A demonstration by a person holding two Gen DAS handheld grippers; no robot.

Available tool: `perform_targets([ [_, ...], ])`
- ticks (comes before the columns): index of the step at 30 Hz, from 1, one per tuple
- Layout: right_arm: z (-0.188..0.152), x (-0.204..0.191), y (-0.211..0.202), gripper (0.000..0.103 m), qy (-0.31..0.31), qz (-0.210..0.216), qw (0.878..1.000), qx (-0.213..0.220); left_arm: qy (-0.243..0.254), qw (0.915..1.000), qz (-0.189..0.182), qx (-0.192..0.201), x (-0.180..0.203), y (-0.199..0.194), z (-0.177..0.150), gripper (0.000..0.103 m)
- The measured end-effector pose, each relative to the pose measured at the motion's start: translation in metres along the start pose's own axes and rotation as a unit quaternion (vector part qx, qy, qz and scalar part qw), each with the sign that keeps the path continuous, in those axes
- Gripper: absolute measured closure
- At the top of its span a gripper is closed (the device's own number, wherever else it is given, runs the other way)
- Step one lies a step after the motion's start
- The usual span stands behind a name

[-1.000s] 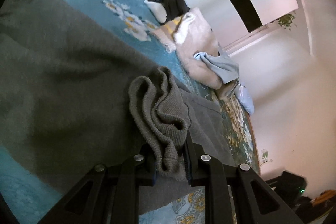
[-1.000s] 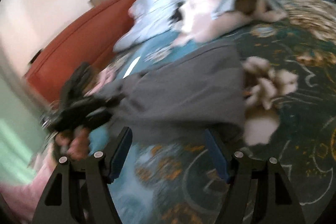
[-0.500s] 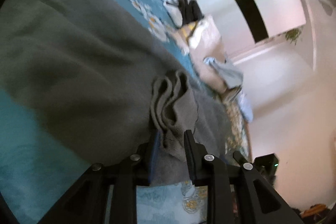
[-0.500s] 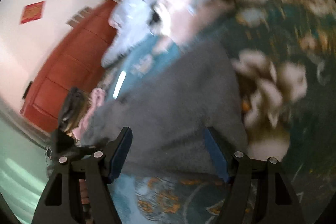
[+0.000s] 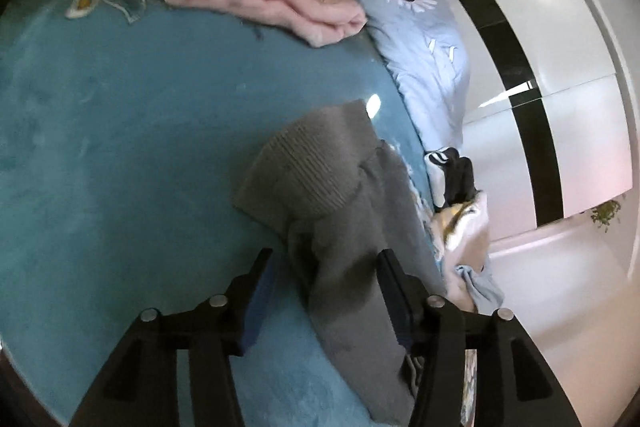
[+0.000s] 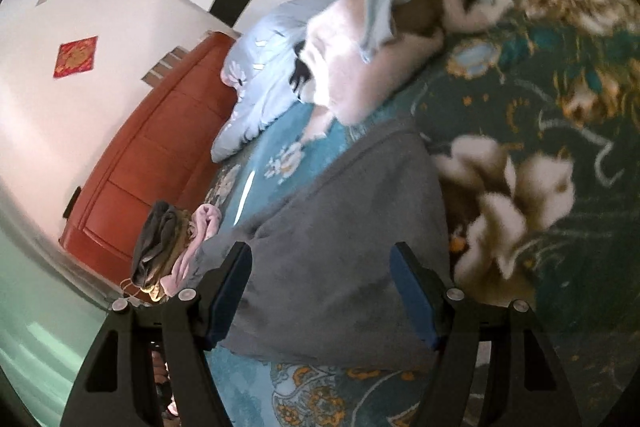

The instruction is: Fold clothes

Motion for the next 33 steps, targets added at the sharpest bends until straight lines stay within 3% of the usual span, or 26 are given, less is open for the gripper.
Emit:
perform_targets([
  [9,0.002,0.001,0.005,0.030,-0.003,-0.001,1.000,-0.003,-0.062,0.9971,-0.044,-0.002,0.006,0.035,0.018,0.044],
  [11,0.002,0.004,0.004,0.030,0.003,-0.002,1.000,-0.002,-0.063,0.9972,-0.040,0.007,0.006,0.035,0.022,0.046],
  [12,0.002,0.005,0.003,0.030,0.006,-0.001,1.000,-0.002,-0.061,0.9975,-0.032,0.010,0.004,0.033,0.025,0.058],
  [15,0.002,0.005,0.001,0.030,0.006,0.000,1.000,-0.003,-0.032,0.9991,0.015,0.025,0.010,0.030,0.025,0.077],
  [19,0.002,0.006,-0.002,0.030,0.009,0.004,1.000,-0.001,0.032,0.9972,0.034,0.058,0.040,0.010,0.021,0.082],
  [21,0.002,0.008,-0.005,0.030,0.014,0.009,1.000,0.002,0.080,0.9943,0.013,0.069,0.076,-0.003,0.015,0.082],
  [24,0.003,0.011,-0.009,0.030,0.019,0.013,1.000,0.005,0.182,0.9796,-0.052,0.068,0.153,-0.030,-0.016,0.082],
  [27,0.004,0.014,-0.011,0.030,0.026,0.018,0.999,0.008,0.284,0.9554,-0.052,0.061,0.208,-0.024,-0.067,0.082],
  [30,0.004,0.011,-0.013,0.030,0.022,0.018,1.000,0.009,0.383,0.9208,-0.050,0.052,0.262,-0.017,-0.118,0.082],
  [33,0.004,0.013,-0.020,0.030,0.020,0.014,1.000,0.013,0.445,0.8950,-0.022,0.016,0.276,0.015,-0.176,0.082],
])
Point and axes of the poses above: each gripper's, at about its wrist camera, not at the fingertips, and y roughly the way its jaws point, x to its right, z to its top, the point moved 7 cm from there along y, roughly the way its jaws point, and after that the axes turned 5 degrees about z, right-handed, at the moved point
